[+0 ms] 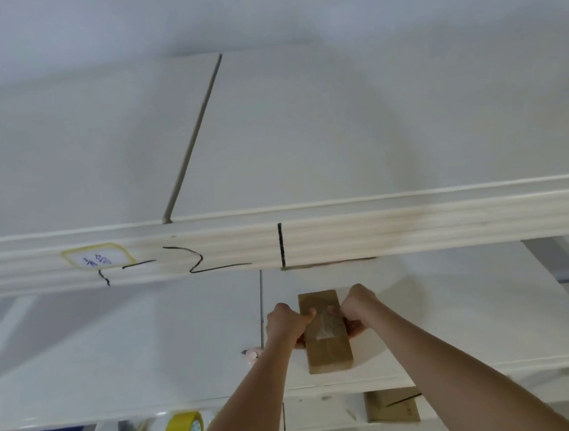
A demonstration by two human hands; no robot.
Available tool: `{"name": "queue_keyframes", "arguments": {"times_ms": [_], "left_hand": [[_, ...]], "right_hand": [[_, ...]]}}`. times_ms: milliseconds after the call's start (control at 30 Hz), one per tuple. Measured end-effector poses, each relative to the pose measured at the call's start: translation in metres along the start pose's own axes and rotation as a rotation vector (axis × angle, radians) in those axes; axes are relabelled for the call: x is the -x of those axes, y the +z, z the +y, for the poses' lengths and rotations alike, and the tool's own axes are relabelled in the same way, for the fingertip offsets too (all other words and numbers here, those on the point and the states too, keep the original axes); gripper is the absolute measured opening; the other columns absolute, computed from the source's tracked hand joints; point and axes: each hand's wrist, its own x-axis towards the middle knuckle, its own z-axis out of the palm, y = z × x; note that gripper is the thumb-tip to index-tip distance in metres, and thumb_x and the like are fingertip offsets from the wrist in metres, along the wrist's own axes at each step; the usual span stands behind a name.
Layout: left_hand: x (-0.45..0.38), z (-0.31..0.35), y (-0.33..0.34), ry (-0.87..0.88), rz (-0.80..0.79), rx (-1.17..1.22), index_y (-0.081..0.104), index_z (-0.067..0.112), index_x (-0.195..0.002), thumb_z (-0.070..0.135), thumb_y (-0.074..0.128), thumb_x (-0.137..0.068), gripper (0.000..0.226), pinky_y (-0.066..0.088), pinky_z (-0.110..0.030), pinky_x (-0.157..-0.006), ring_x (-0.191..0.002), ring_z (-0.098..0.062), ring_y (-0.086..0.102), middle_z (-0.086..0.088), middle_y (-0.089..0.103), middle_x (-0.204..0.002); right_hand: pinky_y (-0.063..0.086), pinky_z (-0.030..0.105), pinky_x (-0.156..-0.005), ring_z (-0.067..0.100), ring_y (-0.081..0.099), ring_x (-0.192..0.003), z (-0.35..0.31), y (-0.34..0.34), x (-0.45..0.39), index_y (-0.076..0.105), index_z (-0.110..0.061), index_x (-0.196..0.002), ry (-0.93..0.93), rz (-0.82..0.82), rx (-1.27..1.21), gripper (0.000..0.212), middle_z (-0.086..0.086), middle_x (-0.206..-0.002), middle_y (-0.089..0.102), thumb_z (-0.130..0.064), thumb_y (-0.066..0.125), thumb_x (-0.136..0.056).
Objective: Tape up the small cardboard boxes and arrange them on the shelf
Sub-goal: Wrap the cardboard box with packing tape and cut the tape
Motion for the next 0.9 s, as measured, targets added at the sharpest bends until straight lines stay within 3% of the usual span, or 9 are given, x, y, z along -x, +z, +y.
{"name": "queue_keyframes", "arguments": {"times_ms": [67, 133, 233, 300, 433, 567, 667, 800, 900], "left_hand": [[0.002, 0.002, -0.004, -0.002, -0.038, 0.033, 0.053, 0.010, -0.093, 0.041, 0.075, -0.089, 0.038, 0.058, -0.030, -0.046, -0.064, -0.021, 0.072, -0.011, 0.069, -0.091], [0.004, 0.006, -0.006, 0.005, -0.047, 0.026, 0.053, 0.011, -0.090, 0.042, 0.069, -0.093, 0.036, 0.058, -0.030, -0.046, -0.060, -0.021, 0.071, -0.011, 0.068, -0.086], [0.005, 0.010, -0.010, -0.021, -0.054, -0.002, 0.054, 0.009, -0.090, 0.051, 0.065, -0.093, 0.044, 0.055, -0.029, -0.042, -0.057, -0.022, 0.071, -0.011, 0.069, -0.082], [0.004, 0.011, -0.013, -0.024, -0.048, -0.018, 0.053, 0.011, -0.090, 0.054, 0.065, -0.092, 0.045, 0.053, -0.030, -0.039, -0.060, -0.025, 0.071, -0.011, 0.069, -0.083], [0.001, 0.010, -0.012, 0.002, -0.025, -0.045, 0.051, 0.012, -0.088, 0.050, 0.069, -0.090, 0.042, 0.054, -0.032, -0.039, -0.059, -0.027, 0.071, -0.011, 0.068, -0.083], [-0.003, 0.010, -0.009, 0.000, 0.003, -0.058, 0.051, 0.011, -0.087, 0.048, 0.072, -0.090, 0.042, 0.056, -0.034, -0.041, -0.056, -0.028, 0.072, -0.013, 0.070, -0.081], [-0.003, 0.011, -0.008, -0.003, 0.034, -0.101, 0.048, 0.013, -0.084, 0.046, 0.071, -0.090, 0.042, 0.057, -0.036, -0.041, -0.058, -0.030, 0.071, -0.012, 0.067, -0.082], [0.007, 0.009, -0.002, 0.044, 0.116, -0.147, 0.052, 0.012, -0.093, 0.048, 0.067, -0.093, 0.039, 0.063, -0.042, -0.056, -0.078, -0.029, 0.071, -0.008, 0.065, -0.091], [0.011, 0.006, -0.011, 0.020, 0.028, -0.004, 0.056, 0.005, -0.098, 0.041, 0.070, -0.093, 0.039, 0.064, -0.043, -0.061, -0.074, -0.029, 0.074, -0.013, 0.070, -0.092]], "right_hand": [[0.064, 0.041, -0.074, 0.029, 0.076, -0.078, 0.001, -0.008, 0.002, 0.064, 0.005, -0.107, 0.065, -0.132, -0.075, 0.039, 0.020, -0.092, 0.075, -0.032, 0.069, -0.096], [0.062, 0.041, -0.086, 0.028, 0.076, -0.088, -0.002, -0.010, 0.005, 0.067, 0.003, -0.108, 0.079, -0.172, -0.088, 0.040, 0.020, -0.101, 0.075, -0.035, 0.059, -0.102], [0.063, 0.037, -0.082, 0.028, 0.075, -0.085, -0.013, -0.007, 0.007, 0.069, -0.008, -0.100, 0.073, -0.177, -0.036, 0.049, 0.019, -0.104, 0.075, -0.055, 0.053, -0.099], [0.062, 0.035, -0.081, 0.027, 0.075, -0.084, -0.014, -0.003, 0.005, 0.069, -0.001, -0.109, 0.104, -0.161, -0.016, 0.064, 0.018, -0.099, 0.075, -0.061, 0.057, -0.093], [0.065, 0.040, -0.073, 0.030, 0.077, -0.073, -0.008, 0.002, -0.005, 0.069, 0.006, -0.104, 0.095, -0.080, 0.038, 0.029, 0.020, -0.087, 0.076, -0.022, 0.068, -0.096], [0.063, 0.040, -0.056, 0.033, 0.076, -0.067, -0.011, 0.006, -0.008, 0.066, 0.004, -0.099, 0.109, -0.035, -0.026, 0.036, 0.021, -0.084, 0.075, -0.031, 0.074, -0.092], [0.053, 0.032, -0.037, 0.029, 0.071, -0.064, -0.013, 0.016, -0.006, 0.060, -0.007, -0.083, 0.019, 0.168, 0.041, 0.032, 0.014, -0.079, 0.070, -0.034, 0.072, -0.092], [0.060, 0.036, -0.051, 0.027, 0.069, -0.072, -0.005, 0.023, 0.003, 0.055, -0.013, -0.085, -0.081, 0.277, 0.037, 0.027, 0.008, -0.084, 0.066, -0.034, 0.069, -0.094], [0.062, 0.037, -0.058, 0.025, 0.067, -0.074, 0.001, 0.021, 0.011, 0.055, -0.010, -0.095, -0.123, 0.228, 0.023, 0.022, 0.008, -0.087, 0.063, -0.029, 0.066, -0.097]]}}
